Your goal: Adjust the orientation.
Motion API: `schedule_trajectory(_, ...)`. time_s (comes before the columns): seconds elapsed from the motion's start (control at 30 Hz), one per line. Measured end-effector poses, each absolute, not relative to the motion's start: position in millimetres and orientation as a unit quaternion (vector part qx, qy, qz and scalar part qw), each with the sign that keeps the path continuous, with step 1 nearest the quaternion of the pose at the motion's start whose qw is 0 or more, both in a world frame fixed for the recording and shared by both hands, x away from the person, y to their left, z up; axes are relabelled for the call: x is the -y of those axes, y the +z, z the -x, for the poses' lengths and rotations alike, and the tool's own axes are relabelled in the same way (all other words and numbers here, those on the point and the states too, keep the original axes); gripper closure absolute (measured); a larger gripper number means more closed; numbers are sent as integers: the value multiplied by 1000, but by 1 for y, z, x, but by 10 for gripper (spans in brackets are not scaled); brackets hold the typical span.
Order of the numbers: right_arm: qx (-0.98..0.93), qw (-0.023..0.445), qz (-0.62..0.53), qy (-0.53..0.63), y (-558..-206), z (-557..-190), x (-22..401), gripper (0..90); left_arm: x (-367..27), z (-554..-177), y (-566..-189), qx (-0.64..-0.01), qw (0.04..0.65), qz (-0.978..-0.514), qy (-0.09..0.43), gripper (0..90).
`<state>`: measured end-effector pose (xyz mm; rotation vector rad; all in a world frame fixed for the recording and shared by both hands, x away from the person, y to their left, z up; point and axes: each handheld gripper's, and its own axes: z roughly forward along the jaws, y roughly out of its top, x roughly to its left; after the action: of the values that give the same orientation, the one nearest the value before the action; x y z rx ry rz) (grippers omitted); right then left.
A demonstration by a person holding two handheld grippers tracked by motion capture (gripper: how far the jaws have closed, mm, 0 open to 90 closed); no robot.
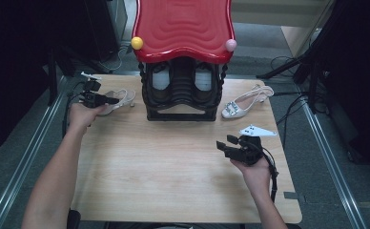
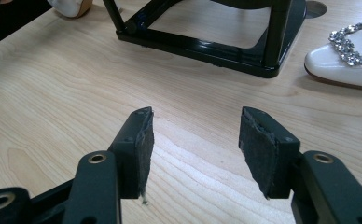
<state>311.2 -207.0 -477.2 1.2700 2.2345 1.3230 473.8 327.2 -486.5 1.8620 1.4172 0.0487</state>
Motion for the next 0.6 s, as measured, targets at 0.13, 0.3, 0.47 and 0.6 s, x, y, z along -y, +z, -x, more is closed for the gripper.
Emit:
schedule_trajectory(0.13, -768, 123, -433, 455, -477, -313, 204, 463, -328, -468, -486, -559, 388, -733, 15, 890)
schedule_trajectory(0.3, -771, 124, -428, 455, -477, -316, 200, 462, -331, -464, -485, -554, 379, -741, 17, 889)
schedule_trajectory(0.47, -772, 123, -426, 455, -476, -319, 199, 462, -335, -460, -484, -559, 377, -738, 19, 889)
schedule_trajectory(0.6, -773, 122, -423, 457, -477, -321, 196, 462, -339, -458, -484, -563, 375, -736, 24, 887)
